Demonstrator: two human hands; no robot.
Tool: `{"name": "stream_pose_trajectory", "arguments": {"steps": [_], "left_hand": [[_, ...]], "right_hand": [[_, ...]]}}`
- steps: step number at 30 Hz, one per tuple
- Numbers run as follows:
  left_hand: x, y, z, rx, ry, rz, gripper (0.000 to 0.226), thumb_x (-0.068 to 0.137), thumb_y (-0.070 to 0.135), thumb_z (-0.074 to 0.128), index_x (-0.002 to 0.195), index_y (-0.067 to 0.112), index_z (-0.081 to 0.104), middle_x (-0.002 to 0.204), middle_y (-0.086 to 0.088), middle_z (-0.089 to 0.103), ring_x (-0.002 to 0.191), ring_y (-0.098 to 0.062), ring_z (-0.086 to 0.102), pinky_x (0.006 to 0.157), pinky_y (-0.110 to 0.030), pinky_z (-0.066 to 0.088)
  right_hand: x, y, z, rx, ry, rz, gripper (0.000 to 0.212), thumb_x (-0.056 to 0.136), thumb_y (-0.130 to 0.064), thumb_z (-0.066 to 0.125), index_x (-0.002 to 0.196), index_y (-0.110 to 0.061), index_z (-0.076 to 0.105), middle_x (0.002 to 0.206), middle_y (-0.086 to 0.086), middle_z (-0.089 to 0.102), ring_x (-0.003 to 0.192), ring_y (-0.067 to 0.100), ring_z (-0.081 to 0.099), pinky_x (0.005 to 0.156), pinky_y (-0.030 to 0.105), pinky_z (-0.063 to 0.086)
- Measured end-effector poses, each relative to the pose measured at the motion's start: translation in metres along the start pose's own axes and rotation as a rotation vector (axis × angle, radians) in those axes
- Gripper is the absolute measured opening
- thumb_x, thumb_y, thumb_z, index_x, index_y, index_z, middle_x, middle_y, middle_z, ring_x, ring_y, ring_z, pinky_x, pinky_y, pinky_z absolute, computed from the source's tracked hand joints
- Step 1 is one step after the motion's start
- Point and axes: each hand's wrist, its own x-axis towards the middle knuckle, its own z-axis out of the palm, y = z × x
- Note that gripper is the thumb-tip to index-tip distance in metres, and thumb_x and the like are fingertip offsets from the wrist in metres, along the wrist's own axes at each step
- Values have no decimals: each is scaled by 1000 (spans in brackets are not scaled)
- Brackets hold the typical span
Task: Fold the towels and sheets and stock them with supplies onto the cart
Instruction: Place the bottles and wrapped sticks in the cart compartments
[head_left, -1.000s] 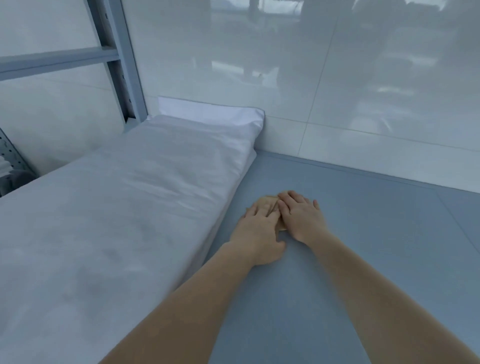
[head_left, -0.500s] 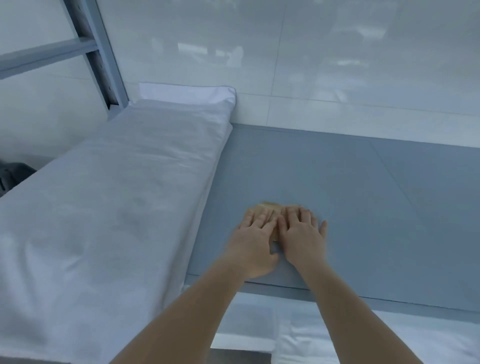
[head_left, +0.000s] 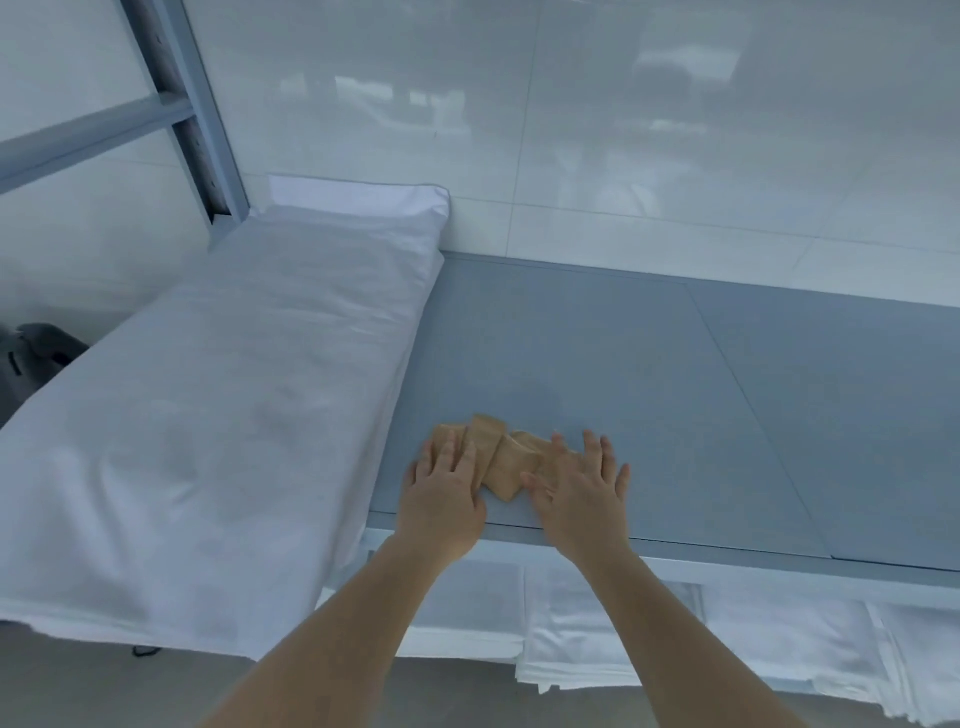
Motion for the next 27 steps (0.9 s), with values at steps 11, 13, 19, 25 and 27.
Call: {"name": "stream_pose_trajectory", "arguments": {"steps": [11,13,19,25,27], "left_hand": [[3,-14,24,45,131,45,69,94,58,25,153,33,-1,163,0,1,148,-25,-10,119,-45,-1],[0,-16,24,48,125,61,73,93,63,22,153,32,-4,162,1,-2,148,-22,-14,119,-43,-4],[-19,-19,19,91,114,120,83,85,72,20,154,29,4,162,-2,1,149,-21,-9,120,-38,-5],[-40,-23,20,136,1,218,99,82,72,42,153,27,-10,162,-4,-10,148,-24,-15,119,-39,-8],[-45,-22,20,156,-15,228,96,89,52,55,152,27,-13,162,-5,-10,148,-25,-14,120,-41,-5]], "right_hand": [[35,-11,17,-108,-238,-377,75,78,-77,0,148,-51,-2,159,-16,-13,148,24,-12,115,53,-11],[29,-8,17,-121,-227,-371,74,79,-74,-4,148,-48,-3,160,-17,-9,148,25,-11,115,53,-11],[6,-3,11,-154,-218,-434,57,89,-64,-2,144,-54,-10,158,-20,-14,148,26,-13,110,62,-8],[-21,8,9,-182,-253,-455,80,82,-78,27,147,-48,-8,153,-17,-23,145,24,-19,112,59,-8],[-29,11,8,-181,-245,-458,84,88,-55,54,148,-47,-5,156,-15,-17,148,28,-10,113,58,-3]]}}
